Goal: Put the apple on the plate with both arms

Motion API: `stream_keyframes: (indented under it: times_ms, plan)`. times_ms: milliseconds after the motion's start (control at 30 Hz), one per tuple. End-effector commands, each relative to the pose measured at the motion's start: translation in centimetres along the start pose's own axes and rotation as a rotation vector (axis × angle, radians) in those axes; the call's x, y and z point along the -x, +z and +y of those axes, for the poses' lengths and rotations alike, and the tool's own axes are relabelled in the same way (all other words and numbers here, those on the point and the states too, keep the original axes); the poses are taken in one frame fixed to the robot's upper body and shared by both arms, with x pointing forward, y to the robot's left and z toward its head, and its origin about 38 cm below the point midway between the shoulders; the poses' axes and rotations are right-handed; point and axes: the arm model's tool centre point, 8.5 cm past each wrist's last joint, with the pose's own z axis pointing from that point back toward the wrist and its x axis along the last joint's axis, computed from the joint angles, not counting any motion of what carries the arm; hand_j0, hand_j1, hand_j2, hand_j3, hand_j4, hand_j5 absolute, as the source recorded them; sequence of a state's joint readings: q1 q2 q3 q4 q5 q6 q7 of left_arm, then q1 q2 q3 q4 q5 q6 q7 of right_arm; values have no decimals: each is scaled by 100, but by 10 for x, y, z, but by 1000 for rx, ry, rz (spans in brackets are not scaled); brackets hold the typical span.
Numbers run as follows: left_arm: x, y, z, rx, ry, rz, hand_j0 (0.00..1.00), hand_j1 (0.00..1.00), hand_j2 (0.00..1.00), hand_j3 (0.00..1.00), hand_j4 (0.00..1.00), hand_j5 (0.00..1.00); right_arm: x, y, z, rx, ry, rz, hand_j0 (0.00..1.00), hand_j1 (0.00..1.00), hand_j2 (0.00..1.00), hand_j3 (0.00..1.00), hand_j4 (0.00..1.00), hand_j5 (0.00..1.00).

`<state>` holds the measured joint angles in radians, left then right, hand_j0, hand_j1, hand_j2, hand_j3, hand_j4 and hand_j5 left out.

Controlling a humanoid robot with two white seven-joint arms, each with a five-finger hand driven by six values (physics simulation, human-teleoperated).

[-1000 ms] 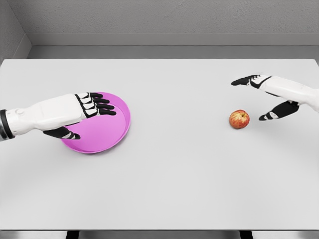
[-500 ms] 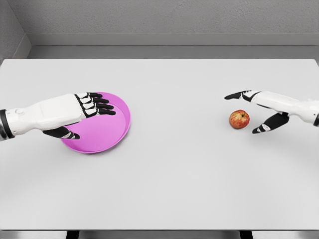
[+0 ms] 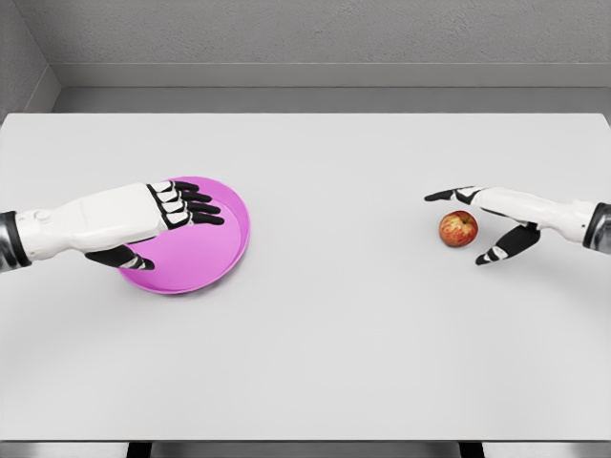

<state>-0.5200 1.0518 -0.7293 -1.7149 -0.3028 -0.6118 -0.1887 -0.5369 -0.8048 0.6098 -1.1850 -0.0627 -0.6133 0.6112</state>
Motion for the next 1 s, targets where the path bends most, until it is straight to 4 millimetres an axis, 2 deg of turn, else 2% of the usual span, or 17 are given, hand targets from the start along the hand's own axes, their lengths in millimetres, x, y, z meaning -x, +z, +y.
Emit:
stream_keyframes:
  times_ms: [0, 100, 167, 267, 467, 733, 900, 967]
  plan:
    - [0, 0, 1, -2, 5, 0, 100, 100, 100, 100, 100, 100, 1, -3, 2, 2, -11, 0, 100, 100, 100, 100, 100, 100]
    - [0, 0, 1, -2, 5, 0, 100, 100, 100, 100, 100, 100, 6, -1, 3, 1, -17, 14, 100, 100, 100, 100, 100, 100]
    - [0, 0, 1, -2, 5, 0, 100, 100, 100, 100, 100, 100, 15, 3, 0, 11, -30, 45, 100, 100, 100, 100, 100, 100]
    - [0, 0, 1, -2, 5, 0, 100, 100, 100, 100, 100, 100, 19, -5, -1, 16, -45, 46, 100, 100, 100, 100, 100, 100]
    - [0, 0, 1, -2, 5, 0, 100, 100, 100, 100, 100, 100, 26, -18, 11, -27, -43, 72, 100, 100, 100, 100, 100, 100]
    - [0, 0, 1, -2, 5, 0, 100, 100, 100, 100, 100, 100, 27, -14, 6, -20, -38, 81, 100, 100, 100, 100, 100, 100]
    - [0, 0, 1, -2, 5, 0, 100, 100, 100, 100, 100, 100, 25, -13, -6, 6, -32, 74, 100, 100, 100, 100, 100, 100]
    - [0, 0, 1, -2, 5, 0, 100, 100, 100, 100, 100, 100, 24, -13, -6, 8, -31, 70, 91, 91, 91, 91, 91, 91]
